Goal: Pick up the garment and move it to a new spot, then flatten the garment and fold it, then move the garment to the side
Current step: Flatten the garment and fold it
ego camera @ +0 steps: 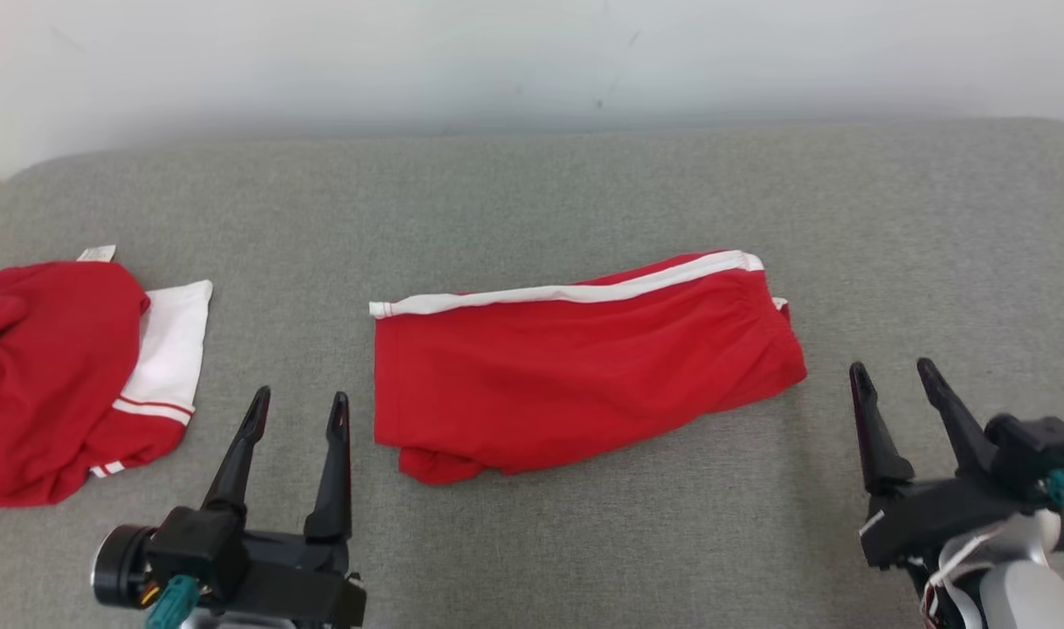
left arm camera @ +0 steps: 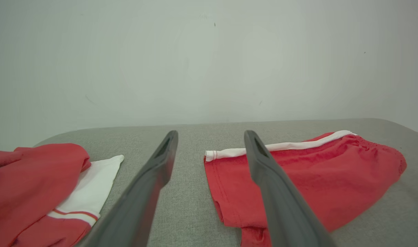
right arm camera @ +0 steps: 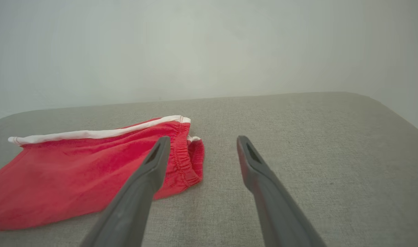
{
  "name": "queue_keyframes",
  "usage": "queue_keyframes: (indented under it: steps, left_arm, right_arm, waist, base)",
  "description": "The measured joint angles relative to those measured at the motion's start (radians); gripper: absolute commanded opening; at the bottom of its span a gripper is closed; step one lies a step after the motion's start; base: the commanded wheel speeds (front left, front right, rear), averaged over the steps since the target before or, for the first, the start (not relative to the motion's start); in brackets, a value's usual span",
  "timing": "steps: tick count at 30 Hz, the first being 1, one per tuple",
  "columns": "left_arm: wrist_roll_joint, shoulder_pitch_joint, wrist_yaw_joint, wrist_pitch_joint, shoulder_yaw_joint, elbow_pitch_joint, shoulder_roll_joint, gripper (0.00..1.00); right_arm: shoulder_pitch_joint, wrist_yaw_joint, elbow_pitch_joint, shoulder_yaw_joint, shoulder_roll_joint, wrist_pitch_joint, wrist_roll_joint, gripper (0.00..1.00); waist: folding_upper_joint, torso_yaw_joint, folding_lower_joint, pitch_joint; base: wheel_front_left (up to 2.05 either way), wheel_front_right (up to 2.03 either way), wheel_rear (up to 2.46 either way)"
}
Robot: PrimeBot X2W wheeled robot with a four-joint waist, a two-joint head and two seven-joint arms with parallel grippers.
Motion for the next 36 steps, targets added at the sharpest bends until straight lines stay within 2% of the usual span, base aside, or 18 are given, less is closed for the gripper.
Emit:
queue_keyframes:
  steps: [6,11,23,24,26,31,36]
  left_arm:
    - [0.014,-0.048,-0.018,0.001,-0.039,0.005,-0.025,1.00]
    - [0.025,-0.097,-0.034,0.000,-0.070,0.021,-0.058,1.00]
    - [0.035,-0.143,-0.046,-0.009,-0.076,0.057,-0.086,1.00]
    - [0.035,-0.144,-0.051,-0.009,-0.075,0.060,-0.088,1.00]
    - [0.035,-0.144,-0.053,-0.009,-0.072,0.065,-0.088,1.00]
    - [0.035,-0.144,-0.052,-0.010,-0.063,0.067,-0.088,1.00]
    - [0.035,-0.137,-0.044,-0.010,-0.045,0.065,-0.080,1.00]
  right_arm:
    - [-0.085,0.000,0.098,0.026,-0.024,0.014,0.035,1.00]
    - [-0.169,0.000,0.194,0.068,-0.063,0.071,0.072,1.00]
    - [-0.285,0.000,0.258,0.180,-0.131,0.243,0.227,1.00]
    - [-0.286,-0.001,0.256,0.186,-0.133,0.250,0.238,0.58]
    - [-0.284,-0.001,0.251,0.188,-0.133,0.253,0.253,0.00]
    - [-0.243,0.001,0.211,0.166,-0.129,0.255,0.261,0.00]
    - [-0.135,0.001,0.131,0.079,-0.134,0.242,0.236,0.00]
  waist:
    - [0.0001,0.021,0.0001,0.043]
    - [0.0001,0.047,0.0002,0.096]
    - [0.0001,0.088,0.0002,0.181]
    - [0.0001,0.087,0.0002,0.182]
    - [0.0001,0.083,0.0002,0.183]
    - [0.0000,0.066,0.0002,0.180]
    - [0.0000,0.041,0.0002,0.173]
  base:
    - [0.00,0.00,0.00]
    - [0.00,0.00,0.00]
    - [0.00,0.00,0.00]
    - [0.00,0.00,0.00]
    - [0.00,0.00,0.00]
    - [0.00,0.00,0.00]
    - [0.00,0.00,0.00]
